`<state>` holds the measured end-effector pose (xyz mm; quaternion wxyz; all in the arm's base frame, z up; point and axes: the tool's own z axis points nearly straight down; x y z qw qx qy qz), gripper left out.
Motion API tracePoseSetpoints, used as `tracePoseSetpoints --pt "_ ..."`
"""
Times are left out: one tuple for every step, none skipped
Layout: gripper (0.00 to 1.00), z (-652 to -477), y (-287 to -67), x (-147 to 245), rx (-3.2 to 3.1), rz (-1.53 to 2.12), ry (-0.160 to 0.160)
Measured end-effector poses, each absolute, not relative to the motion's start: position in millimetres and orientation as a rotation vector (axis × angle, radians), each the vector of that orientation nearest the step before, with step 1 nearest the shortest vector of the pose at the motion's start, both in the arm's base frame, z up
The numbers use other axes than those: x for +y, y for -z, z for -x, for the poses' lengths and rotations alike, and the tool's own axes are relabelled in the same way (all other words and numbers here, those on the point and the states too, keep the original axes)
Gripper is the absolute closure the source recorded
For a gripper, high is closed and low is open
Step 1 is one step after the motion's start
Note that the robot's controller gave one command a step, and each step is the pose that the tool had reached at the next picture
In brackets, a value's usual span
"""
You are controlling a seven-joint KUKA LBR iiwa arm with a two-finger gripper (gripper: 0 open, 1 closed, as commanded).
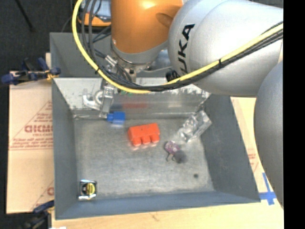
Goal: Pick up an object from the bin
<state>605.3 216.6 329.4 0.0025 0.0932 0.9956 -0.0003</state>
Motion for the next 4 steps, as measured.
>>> tracePoseSetpoints --pt "1.0 -605.3 -329.4 216.6 3.123 -0.291 0.001" --pt "1.0 -605.3 -329.4 216.7 3.123 -0.29 0.001" --pt "1.0 -605.3 -329.4 216.7 3.123 -0.289 0.001" --pt "1.0 -605.3 -329.3 216.6 3.123 -0.289 0.001"
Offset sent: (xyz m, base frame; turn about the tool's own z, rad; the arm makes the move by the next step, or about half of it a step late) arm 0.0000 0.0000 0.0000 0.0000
